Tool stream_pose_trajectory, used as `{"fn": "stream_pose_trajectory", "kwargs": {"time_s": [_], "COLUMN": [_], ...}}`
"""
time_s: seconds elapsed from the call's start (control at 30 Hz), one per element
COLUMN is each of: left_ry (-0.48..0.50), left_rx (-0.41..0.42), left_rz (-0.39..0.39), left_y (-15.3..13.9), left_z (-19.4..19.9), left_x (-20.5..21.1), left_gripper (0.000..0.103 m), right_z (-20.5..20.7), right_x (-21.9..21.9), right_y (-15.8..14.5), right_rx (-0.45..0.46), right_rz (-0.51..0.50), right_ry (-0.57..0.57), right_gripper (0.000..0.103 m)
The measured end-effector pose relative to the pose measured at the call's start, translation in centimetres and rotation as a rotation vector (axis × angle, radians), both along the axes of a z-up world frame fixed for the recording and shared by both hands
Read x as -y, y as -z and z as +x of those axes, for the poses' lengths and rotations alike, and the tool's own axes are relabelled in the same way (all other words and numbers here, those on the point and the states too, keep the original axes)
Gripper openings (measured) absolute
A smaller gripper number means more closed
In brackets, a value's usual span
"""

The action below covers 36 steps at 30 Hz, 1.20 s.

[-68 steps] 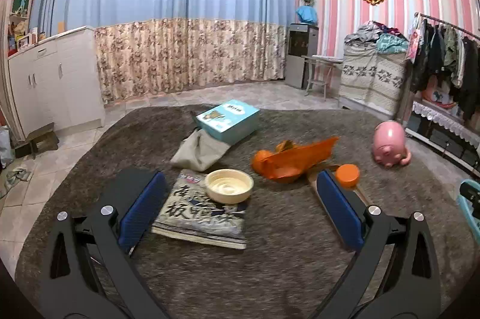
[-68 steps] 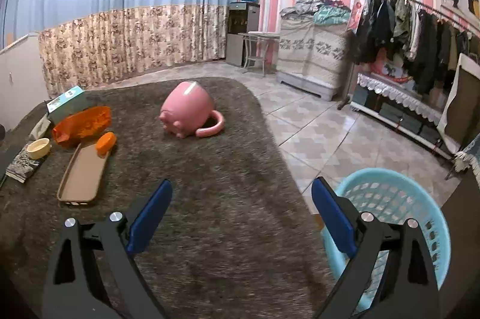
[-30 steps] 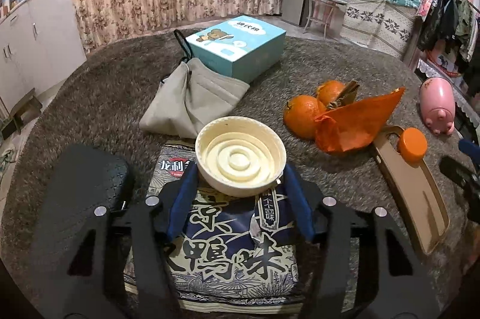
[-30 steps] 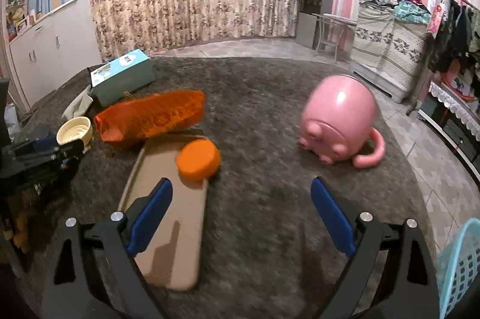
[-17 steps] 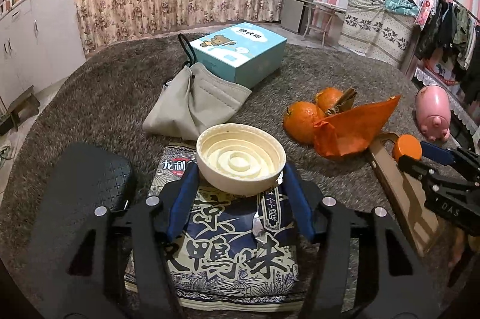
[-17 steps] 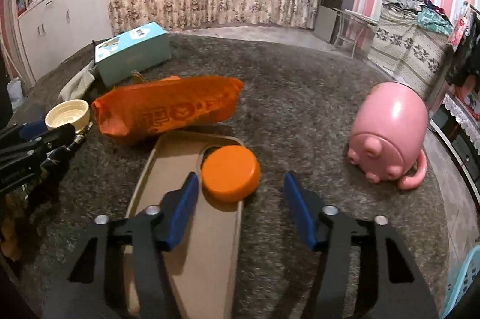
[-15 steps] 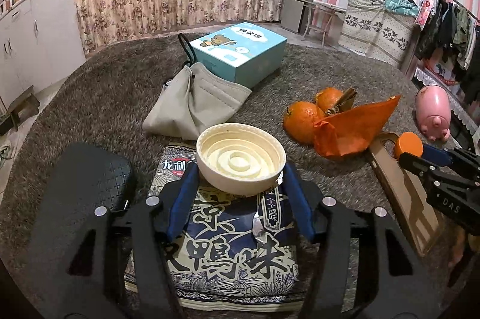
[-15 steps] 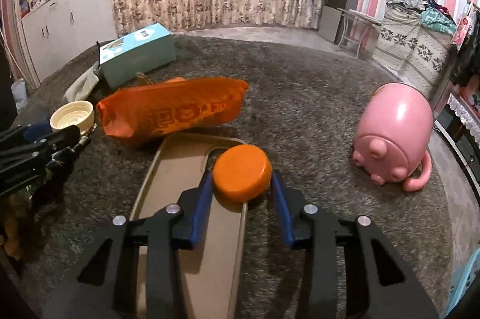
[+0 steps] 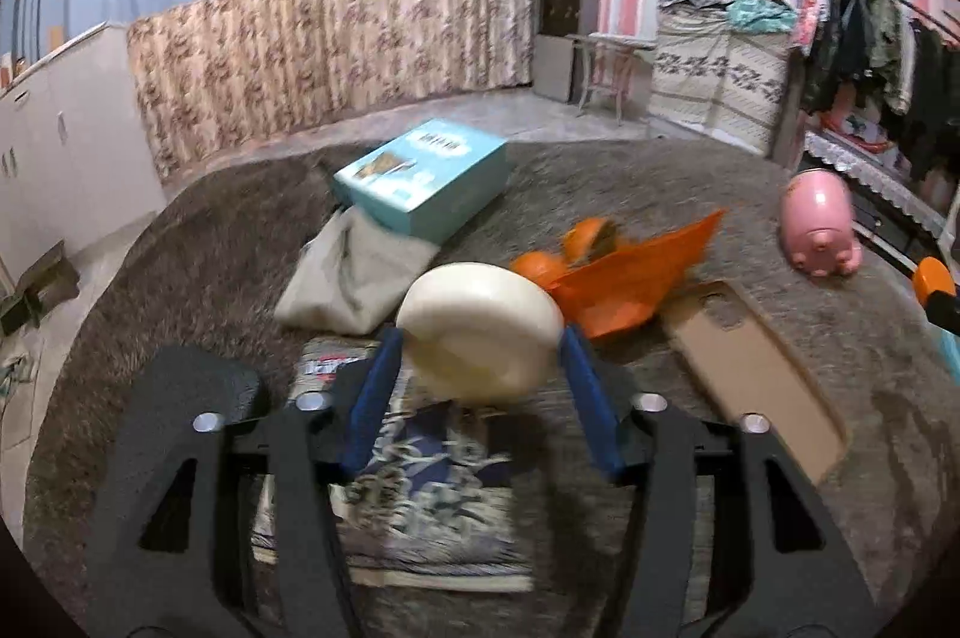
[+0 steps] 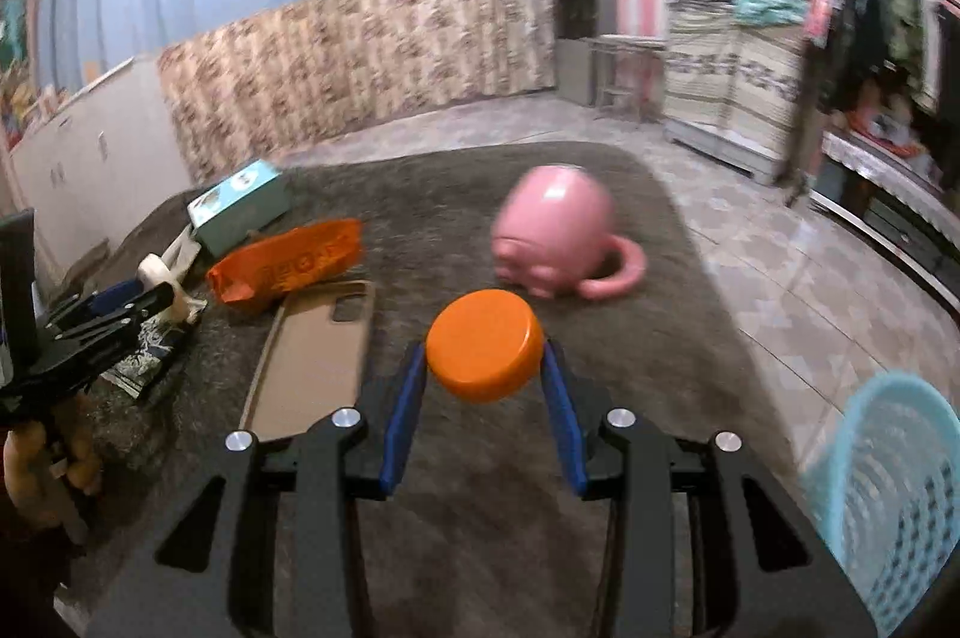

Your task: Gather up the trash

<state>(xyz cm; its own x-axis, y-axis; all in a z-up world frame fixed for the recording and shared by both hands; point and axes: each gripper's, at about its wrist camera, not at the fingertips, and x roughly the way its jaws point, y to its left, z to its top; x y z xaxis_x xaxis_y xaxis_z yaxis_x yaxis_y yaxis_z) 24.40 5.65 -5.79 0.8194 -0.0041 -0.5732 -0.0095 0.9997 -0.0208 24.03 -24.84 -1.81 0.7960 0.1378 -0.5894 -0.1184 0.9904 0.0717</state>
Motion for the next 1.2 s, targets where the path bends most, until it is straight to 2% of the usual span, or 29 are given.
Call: {"fn": "stream_pose_trajectory", "kwargs": {"time_s": [0.03,0.23,0.27,0.33,0.53,0.7,0.83,0.93,1.1,1.2], "left_ry": [0.021,0.069,0.065,0.045,-0.041,-0.090,-0.134,-0.097,-0.090,-0.079], "left_rx": [-0.008,-0.019,-0.019,-0.027,-0.061,-0.105,-0.093,-0.131,-0.125,-0.167], "left_rz": [-0.007,0.009,0.015,0.026,0.022,-0.015,0.026,0.067,0.090,0.101], "left_y": [-0.3,-0.6,-0.5,-0.2,0.7,1.3,0.7,0.4,0.3,1.2], "left_z": [-0.2,-1.9,-2.4,-3.3,-5.3,-4.7,-3.2,-0.4,3.1,4.9], "left_x": [0.5,3.6,3.8,4.3,1.8,-0.2,-1.2,-1.0,-0.4,-0.2], "left_gripper": [0.024,0.025,0.029,0.057,0.082,0.084,0.085,0.085,0.084,0.066], "right_z": [-1.0,-4.9,-5.5,-6.0,-5.2,-4.7,-4.9,-4.8,-4.5,-4.3], "right_x": [1.1,5.2,6.0,7.4,8.7,8.3,8.4,8.5,9.2,9.4], "right_y": [-0.3,-0.8,-0.6,0.3,1.9,2.3,2.8,2.9,3.3,3.6], "right_rx": [0.002,0.008,0.008,-0.003,-0.027,-0.028,-0.041,-0.037,-0.047,-0.058], "right_rz": [0.014,0.014,0.012,0.012,0.027,0.004,0.007,0.006,0.016,0.007], "right_ry": [0.028,0.138,0.147,0.171,0.174,0.145,0.146,0.148,0.163,0.166], "right_gripper": [0.040,0.040,0.040,0.040,0.040,0.040,0.040,0.040,0.040,0.040]}}
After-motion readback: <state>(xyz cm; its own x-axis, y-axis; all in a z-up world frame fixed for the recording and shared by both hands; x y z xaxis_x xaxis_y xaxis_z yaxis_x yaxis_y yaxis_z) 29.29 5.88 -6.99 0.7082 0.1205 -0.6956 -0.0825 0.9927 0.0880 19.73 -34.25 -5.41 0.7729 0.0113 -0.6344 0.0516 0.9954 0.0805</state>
